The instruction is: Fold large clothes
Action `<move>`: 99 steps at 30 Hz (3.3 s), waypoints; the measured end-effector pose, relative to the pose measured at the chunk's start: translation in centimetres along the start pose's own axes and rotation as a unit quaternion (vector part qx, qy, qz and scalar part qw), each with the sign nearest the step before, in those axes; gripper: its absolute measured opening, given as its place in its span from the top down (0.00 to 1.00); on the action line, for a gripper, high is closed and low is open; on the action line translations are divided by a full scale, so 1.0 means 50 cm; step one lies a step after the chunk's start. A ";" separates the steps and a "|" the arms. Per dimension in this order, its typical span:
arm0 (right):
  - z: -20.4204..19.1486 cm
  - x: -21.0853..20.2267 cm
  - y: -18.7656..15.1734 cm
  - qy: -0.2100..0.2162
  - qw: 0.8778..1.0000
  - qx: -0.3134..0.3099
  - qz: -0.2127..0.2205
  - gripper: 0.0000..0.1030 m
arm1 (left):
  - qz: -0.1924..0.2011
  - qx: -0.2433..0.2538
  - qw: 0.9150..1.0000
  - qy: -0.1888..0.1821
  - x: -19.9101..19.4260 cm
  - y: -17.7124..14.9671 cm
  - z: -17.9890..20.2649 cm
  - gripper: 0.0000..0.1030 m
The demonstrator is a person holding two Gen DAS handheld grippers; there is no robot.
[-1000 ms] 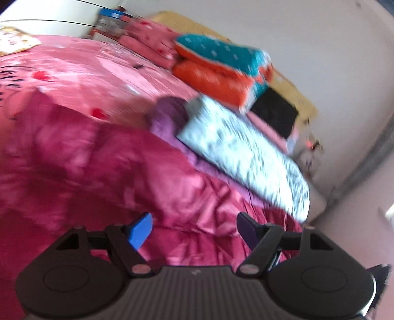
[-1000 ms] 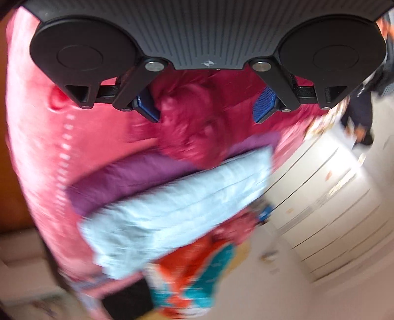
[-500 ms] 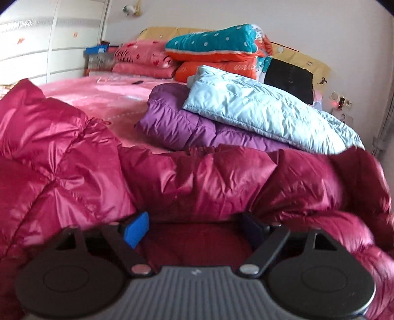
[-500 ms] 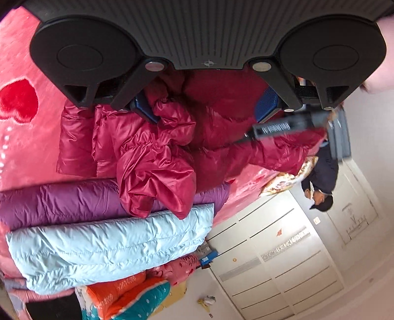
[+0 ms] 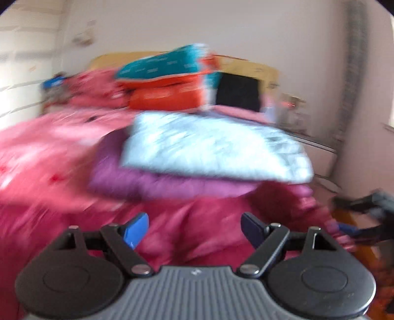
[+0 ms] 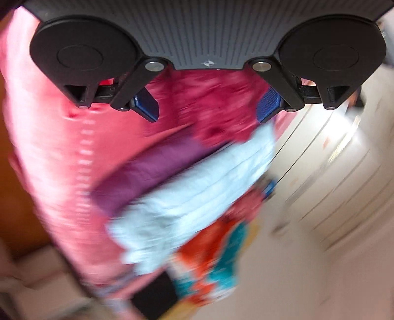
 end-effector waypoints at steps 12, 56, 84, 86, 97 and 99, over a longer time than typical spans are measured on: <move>-0.079 -0.020 -0.086 0.022 0.981 -0.180 -0.069 0.00 | -0.145 0.085 0.975 -0.146 0.220 0.171 0.232 0.20; -0.065 0.012 -0.111 -0.007 0.973 -0.198 -0.115 0.00 | -0.205 -0.048 0.948 -0.237 0.279 0.118 0.201 0.89; -0.011 0.072 -0.094 -0.055 0.978 -0.155 -0.130 0.00 | -0.206 -0.167 0.944 -0.199 0.348 0.016 0.164 0.87; -0.007 0.079 -0.092 -0.059 0.977 -0.156 -0.130 0.00 | -0.201 -0.185 0.945 -0.178 0.389 0.003 0.157 0.96; 0.005 0.112 -0.091 -0.080 0.974 -0.171 -0.129 0.00 | -0.158 -0.167 0.965 -0.129 0.466 -0.022 0.157 0.99; 0.003 0.115 -0.096 -0.081 0.972 -0.177 -0.130 0.00 | -0.156 -0.173 0.963 -0.135 0.463 -0.019 0.153 0.99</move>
Point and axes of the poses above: each gripper's, at about its wrist camera, not at the fingertips, and x roughly the way its jaws point, z to its right, y to its top, the point moved 2 cm from there along x, roughly the way its jaws point
